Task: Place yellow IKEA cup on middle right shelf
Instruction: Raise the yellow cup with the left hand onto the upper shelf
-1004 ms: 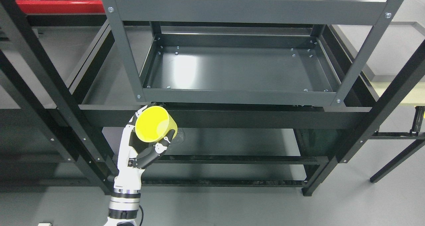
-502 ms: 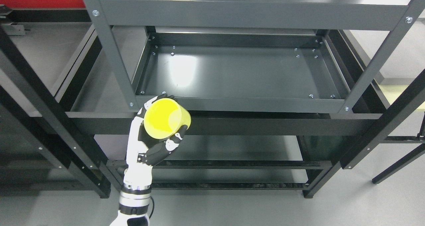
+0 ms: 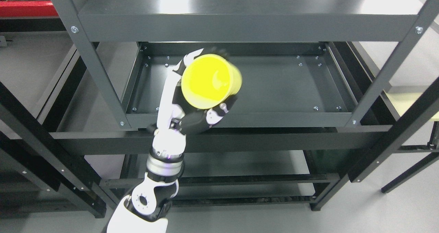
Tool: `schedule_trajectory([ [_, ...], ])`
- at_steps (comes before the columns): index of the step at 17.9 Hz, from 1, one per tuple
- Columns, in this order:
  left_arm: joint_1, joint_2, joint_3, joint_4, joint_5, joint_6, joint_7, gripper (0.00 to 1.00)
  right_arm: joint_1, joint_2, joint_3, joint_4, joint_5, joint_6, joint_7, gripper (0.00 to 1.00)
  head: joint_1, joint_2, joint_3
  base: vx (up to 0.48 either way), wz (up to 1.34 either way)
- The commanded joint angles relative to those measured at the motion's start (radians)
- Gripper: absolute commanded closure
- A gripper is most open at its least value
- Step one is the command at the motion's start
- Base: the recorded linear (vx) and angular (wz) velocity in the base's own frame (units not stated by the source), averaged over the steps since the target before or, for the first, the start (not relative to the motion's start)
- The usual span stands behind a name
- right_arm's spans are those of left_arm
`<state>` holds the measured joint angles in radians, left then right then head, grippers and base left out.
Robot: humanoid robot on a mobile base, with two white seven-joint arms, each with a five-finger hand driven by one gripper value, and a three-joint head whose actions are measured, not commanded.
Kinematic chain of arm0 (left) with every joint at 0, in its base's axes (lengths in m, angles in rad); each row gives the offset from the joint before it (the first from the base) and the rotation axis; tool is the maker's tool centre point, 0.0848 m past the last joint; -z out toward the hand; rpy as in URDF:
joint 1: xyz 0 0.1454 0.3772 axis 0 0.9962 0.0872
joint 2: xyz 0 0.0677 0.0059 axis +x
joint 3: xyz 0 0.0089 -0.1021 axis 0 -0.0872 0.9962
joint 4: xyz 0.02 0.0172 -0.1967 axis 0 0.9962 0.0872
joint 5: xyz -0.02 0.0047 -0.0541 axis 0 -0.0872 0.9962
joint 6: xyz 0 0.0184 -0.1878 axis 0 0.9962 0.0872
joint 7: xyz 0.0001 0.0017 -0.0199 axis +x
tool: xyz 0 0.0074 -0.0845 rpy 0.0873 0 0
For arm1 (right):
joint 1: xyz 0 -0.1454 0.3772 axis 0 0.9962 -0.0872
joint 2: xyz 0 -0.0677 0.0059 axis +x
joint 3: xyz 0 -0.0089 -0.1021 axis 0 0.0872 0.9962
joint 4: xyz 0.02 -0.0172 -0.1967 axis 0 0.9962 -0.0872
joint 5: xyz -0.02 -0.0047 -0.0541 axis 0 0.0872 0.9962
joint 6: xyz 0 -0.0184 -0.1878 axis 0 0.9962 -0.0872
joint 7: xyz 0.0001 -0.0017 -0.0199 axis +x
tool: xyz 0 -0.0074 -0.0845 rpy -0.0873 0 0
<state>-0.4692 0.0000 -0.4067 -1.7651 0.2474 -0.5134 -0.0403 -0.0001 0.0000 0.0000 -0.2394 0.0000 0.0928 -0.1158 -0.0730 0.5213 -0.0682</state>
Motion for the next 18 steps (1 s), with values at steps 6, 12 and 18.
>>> schedule_trajectory([
  [6,-0.478,0.017,-0.164,-0.007,0.186,0.307,0.233,1.00,0.014,-0.017,0.017,0.000,-0.025,0.001,-0.001,0.01,0.0000,0.000,0.000,0.168,0.14],
  [12,-0.635,0.017,-0.161,0.105,0.499,0.778,0.450,1.00,0.014,-0.017,0.017,0.000,-0.025,0.001,-0.001,0.01,0.0000,0.000,0.000,0.117,0.16],
  [18,-0.793,0.017,-0.250,0.284,0.639,0.987,0.450,0.97,0.014,-0.017,0.017,0.000,-0.025,0.001,-0.001,0.01,0.0000,0.000,0.000,-0.005,-0.01],
])
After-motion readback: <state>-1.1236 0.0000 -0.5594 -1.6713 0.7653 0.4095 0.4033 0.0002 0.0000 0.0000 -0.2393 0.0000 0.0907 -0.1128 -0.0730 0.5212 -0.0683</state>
